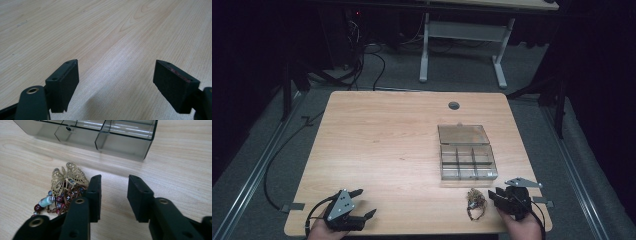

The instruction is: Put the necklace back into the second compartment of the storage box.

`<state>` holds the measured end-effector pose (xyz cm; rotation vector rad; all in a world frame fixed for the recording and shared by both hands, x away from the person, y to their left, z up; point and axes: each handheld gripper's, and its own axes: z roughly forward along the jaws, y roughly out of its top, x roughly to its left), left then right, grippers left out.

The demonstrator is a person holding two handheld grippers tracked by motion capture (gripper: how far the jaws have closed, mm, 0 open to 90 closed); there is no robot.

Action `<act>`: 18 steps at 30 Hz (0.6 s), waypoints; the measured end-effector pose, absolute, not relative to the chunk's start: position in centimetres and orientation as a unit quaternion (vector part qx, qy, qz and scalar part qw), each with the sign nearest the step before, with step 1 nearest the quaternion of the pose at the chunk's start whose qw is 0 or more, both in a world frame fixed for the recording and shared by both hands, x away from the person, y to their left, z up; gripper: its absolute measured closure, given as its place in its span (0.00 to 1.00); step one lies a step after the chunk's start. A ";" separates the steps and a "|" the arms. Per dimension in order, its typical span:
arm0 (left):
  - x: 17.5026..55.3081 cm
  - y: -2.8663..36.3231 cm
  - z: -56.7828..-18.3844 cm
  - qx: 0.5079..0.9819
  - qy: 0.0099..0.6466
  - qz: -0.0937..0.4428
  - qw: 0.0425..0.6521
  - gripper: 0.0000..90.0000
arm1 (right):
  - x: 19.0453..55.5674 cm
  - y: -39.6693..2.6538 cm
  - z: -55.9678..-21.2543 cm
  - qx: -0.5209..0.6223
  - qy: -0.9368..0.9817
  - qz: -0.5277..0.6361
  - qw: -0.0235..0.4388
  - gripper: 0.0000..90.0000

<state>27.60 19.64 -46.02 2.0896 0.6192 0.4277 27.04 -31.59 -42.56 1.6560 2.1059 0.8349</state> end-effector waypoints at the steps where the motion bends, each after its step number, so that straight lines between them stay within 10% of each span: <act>1: 27.6 19.6 -46.0 0.843 0.248 0.173 0.444 0.24 | 27.2 -31.6 -42.5 0.584 0.743 0.285 0.160 0.67; 18: 27.5 19.7 -46.0 0.844 0.243 0.169 0.448 0.24 | 28.9 -30.7 -41.8 0.593 0.776 0.197 0.085 0.60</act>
